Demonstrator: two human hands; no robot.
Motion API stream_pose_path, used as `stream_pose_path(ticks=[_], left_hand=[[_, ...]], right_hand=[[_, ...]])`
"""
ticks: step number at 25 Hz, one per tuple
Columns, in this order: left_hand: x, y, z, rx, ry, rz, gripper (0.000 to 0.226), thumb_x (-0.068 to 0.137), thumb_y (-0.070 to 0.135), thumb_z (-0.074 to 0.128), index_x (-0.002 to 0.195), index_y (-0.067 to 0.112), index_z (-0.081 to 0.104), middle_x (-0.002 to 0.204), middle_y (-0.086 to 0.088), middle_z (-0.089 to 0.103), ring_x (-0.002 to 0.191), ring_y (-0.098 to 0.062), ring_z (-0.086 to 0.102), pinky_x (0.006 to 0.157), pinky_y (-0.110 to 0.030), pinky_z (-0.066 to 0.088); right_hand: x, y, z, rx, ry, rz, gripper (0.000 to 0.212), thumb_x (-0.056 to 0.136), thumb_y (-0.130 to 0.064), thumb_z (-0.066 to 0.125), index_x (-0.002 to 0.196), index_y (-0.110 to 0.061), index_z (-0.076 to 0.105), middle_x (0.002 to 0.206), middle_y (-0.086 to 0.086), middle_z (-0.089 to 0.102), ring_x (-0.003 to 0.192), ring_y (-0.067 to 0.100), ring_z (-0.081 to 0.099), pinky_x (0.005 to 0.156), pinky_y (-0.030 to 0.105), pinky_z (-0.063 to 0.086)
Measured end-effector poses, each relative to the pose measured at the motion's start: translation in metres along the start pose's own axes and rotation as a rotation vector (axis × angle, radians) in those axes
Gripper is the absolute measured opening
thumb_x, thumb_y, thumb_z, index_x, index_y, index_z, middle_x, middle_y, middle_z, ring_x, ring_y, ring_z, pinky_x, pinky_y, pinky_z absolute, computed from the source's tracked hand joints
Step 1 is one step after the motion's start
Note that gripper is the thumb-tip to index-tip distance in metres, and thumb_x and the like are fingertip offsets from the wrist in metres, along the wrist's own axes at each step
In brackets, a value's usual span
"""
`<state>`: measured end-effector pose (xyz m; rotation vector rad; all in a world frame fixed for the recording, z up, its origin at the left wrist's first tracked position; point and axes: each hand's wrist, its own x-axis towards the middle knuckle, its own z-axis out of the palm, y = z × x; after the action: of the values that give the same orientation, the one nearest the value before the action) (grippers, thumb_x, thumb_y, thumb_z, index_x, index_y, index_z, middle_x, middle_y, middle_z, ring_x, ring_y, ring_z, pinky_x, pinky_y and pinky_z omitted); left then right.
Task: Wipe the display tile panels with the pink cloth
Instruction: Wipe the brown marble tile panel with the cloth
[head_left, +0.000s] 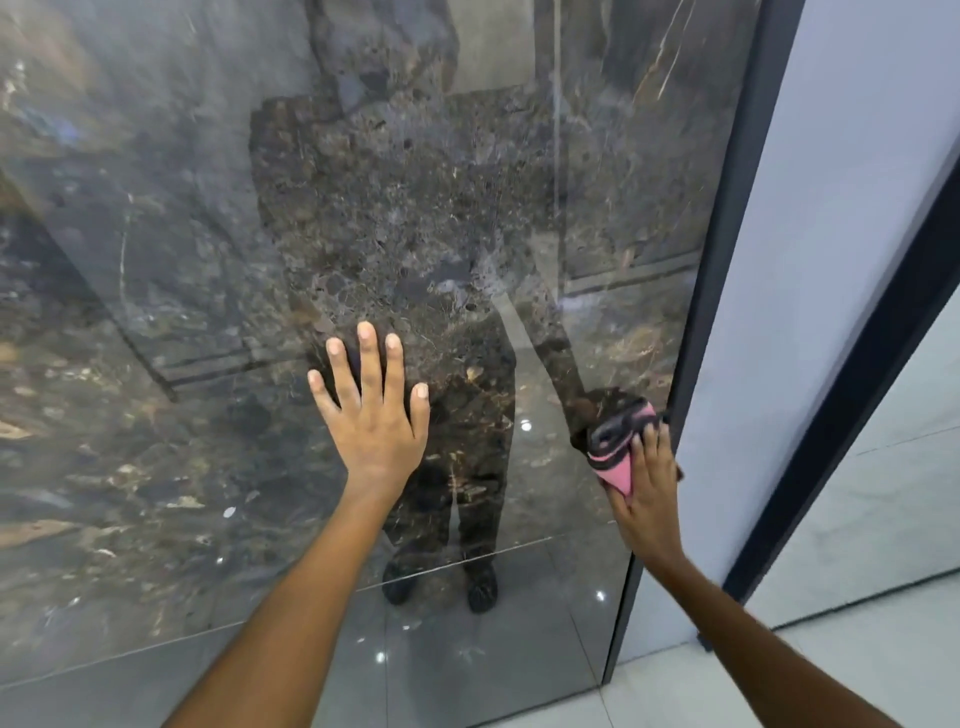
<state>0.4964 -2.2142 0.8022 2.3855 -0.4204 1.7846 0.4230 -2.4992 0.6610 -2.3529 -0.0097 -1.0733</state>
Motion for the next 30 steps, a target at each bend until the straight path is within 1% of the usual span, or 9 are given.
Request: stream_pose_path(ticks=[2, 5, 10, 13, 15, 19, 22, 26, 30], left_hand=[[-0.003, 0.001, -0.001, -0.021, 0.003, -0.009, 0.061, 0.105, 0.043, 0.020, 0.157, 0.020, -0.003, 0.163, 0.003, -0.015, 0.150, -0.024, -0.014, 0.120, -0.049, -0.005], [0.000, 0.000, -0.005, -0.048, -0.003, -0.016, 0.061, 0.104, 0.045, 0.017, 0.156, 0.023, -0.007, 0.163, 0.006, -0.017, 0.150, -0.021, -0.015, 0.121, -0.046, -0.007], [-0.038, -0.005, -0.015, -0.176, -0.141, -0.031, 0.058, 0.105, 0.044, 0.018, 0.156, 0.027, -0.003, 0.163, 0.009, -0.014, 0.150, -0.018, -0.014, 0.121, -0.041, -0.008], [-0.087, -0.023, -0.010, -0.091, -0.212, 0.083, 0.057, 0.106, 0.045, 0.017, 0.157, 0.028, -0.002, 0.164, 0.005, -0.014, 0.150, -0.021, -0.013, 0.120, -0.041, -0.006], [-0.092, -0.029, -0.005, -0.042, -0.209, 0.109, 0.058, 0.106, 0.045, 0.019, 0.157, 0.027, -0.003, 0.164, 0.003, -0.014, 0.150, -0.022, -0.014, 0.121, -0.041, -0.007], [-0.099, -0.029, 0.002, 0.029, -0.128, 0.133, 0.060, 0.105, 0.044, 0.019, 0.157, 0.024, -0.002, 0.164, 0.000, -0.012, 0.151, -0.024, -0.010, 0.121, -0.043, -0.004], [-0.106, -0.032, 0.011, 0.064, -0.077, 0.166, 0.060, 0.105, 0.045, 0.018, 0.158, 0.023, 0.000, 0.165, -0.001, -0.008, 0.151, -0.026, -0.007, 0.121, -0.043, -0.001], [-0.103, -0.033, 0.014, 0.093, -0.058, 0.154, 0.060, 0.104, 0.045, 0.018, 0.158, 0.024, 0.000, 0.165, -0.001, -0.007, 0.151, -0.025, -0.006, 0.122, -0.042, -0.002], [-0.109, -0.032, 0.012, 0.075, -0.058, 0.164, 0.060, 0.104, 0.045, 0.020, 0.158, 0.024, 0.001, 0.165, 0.000, -0.006, 0.151, -0.025, -0.006, 0.122, -0.042, -0.002]], right_hand=[[-0.016, -0.023, 0.016, 0.177, 0.032, 0.235, 0.080, 0.091, -0.027, 0.046, 0.153, -0.035, -0.004, 0.159, -0.022, -0.009, 0.149, 0.013, -0.004, 0.113, 0.066, 0.018], [0.034, -0.106, 0.015, 0.264, 0.194, 0.196, 0.081, 0.088, -0.012, 0.049, 0.154, -0.021, 0.003, 0.159, -0.016, -0.004, 0.149, 0.015, -0.007, 0.120, 0.054, -0.001], [0.005, -0.107, 0.054, -0.215, 0.016, -0.465, 0.090, 0.082, -0.012, 0.049, 0.155, -0.024, -0.002, 0.163, -0.006, -0.006, 0.149, 0.024, -0.007, 0.120, 0.047, -0.005], [-0.057, -0.038, 0.056, -0.422, -0.196, -0.674, 0.114, 0.067, 0.009, 0.065, 0.156, -0.025, 0.002, 0.159, -0.002, 0.023, 0.150, 0.022, 0.003, 0.121, 0.045, 0.002], [-0.024, -0.020, 0.031, -0.317, -0.065, -0.513, 0.120, 0.065, 0.017, 0.069, 0.155, -0.028, 0.003, 0.159, -0.001, 0.022, 0.150, 0.017, 0.002, 0.121, 0.042, 0.002], [0.042, -0.017, -0.007, 0.017, 0.208, -0.219, 0.083, 0.091, 0.000, 0.056, 0.155, -0.029, 0.010, 0.162, -0.006, -0.005, 0.149, 0.018, 0.000, 0.120, 0.044, 0.008], [-0.001, -0.015, 0.033, 0.284, 0.362, 0.413, 0.073, 0.093, -0.002, 0.054, 0.152, -0.020, 0.017, 0.161, 0.010, 0.008, 0.148, 0.024, 0.013, 0.120, 0.034, 0.012], [-0.079, -0.105, 0.109, 0.584, 0.229, 0.964, 0.089, 0.092, -0.062, 0.045, 0.151, -0.008, 0.007, 0.160, 0.017, 0.008, 0.147, 0.022, 0.017, 0.120, 0.030, 0.015], [-0.089, -0.101, 0.104, 0.572, 0.180, 0.938, 0.071, 0.092, -0.001, 0.054, 0.150, 0.006, 0.012, 0.157, 0.026, 0.012, 0.145, 0.033, 0.019, 0.120, 0.036, 0.016]])
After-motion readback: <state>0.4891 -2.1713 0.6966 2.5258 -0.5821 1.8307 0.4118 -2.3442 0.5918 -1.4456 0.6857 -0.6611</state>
